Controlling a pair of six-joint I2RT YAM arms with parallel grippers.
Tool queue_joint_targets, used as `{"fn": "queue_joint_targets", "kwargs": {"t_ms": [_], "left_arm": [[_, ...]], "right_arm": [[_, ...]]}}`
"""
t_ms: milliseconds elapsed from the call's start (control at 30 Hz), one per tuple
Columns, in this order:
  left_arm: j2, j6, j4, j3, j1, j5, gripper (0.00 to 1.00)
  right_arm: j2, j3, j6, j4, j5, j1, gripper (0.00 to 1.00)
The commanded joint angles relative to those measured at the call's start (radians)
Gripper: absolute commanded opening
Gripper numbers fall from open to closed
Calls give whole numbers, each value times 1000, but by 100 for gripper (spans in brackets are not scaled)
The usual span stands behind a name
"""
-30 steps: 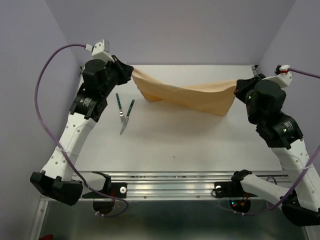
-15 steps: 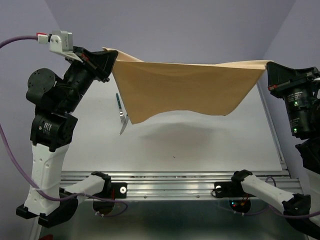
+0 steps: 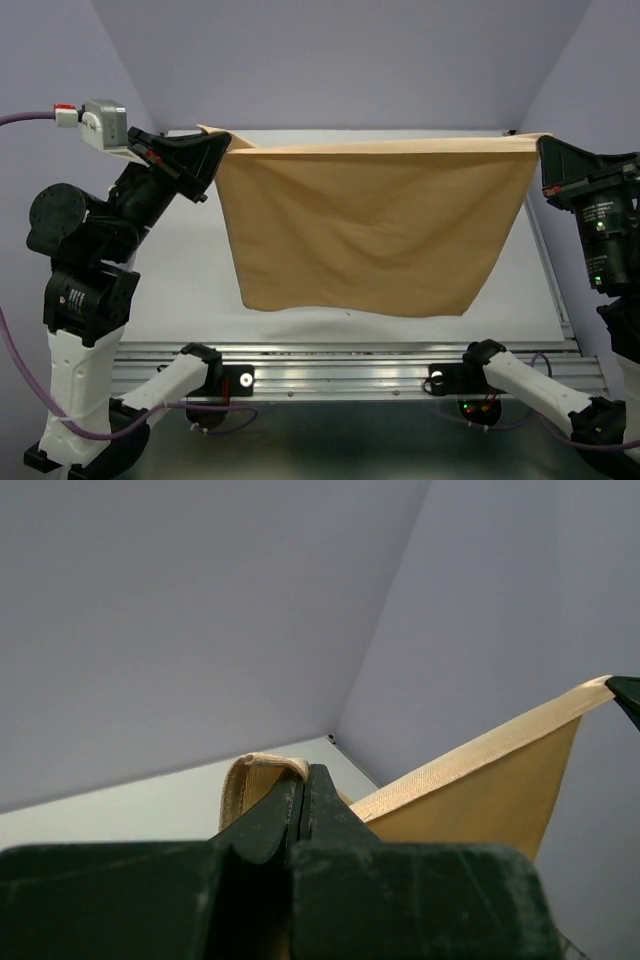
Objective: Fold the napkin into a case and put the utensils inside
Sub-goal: Flatten out the crumpled napkin at the center of the board.
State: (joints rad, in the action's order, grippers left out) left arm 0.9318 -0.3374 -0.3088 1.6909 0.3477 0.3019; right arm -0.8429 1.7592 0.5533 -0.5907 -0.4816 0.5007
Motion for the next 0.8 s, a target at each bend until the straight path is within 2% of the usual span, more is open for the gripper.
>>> {"fn": "queue_joint_targets", "kwargs": {"t_ms": [0,133,233,333,400,567,767], "left_arm": [[64,31,76,-91,-6,-83,0],[148,14,132,-221,-6,-78,0],[235,2,177,-299,-13,-89,0],[298,-11,215,-349,-29,-84,0],[372,-22,246,-369,-49,-75,0],[569,-44,255,-355,-81,-58,0],[746,-49,257,-240,-98,-57,0]], "right_arm": [[-2,-136,-73,64,-213,-2,1],[-70,-272,-95,98,-392,-2,1],[-146,-395,-150,181,-457,-2,1],[-214,-444,-187,241,-488,-13,1],[-290,-481,-197,299,-447,-72,1],[-452,-518,-151,397,-203,-234,1],[-695,-428,-170,474,-83,-324,1]]}}
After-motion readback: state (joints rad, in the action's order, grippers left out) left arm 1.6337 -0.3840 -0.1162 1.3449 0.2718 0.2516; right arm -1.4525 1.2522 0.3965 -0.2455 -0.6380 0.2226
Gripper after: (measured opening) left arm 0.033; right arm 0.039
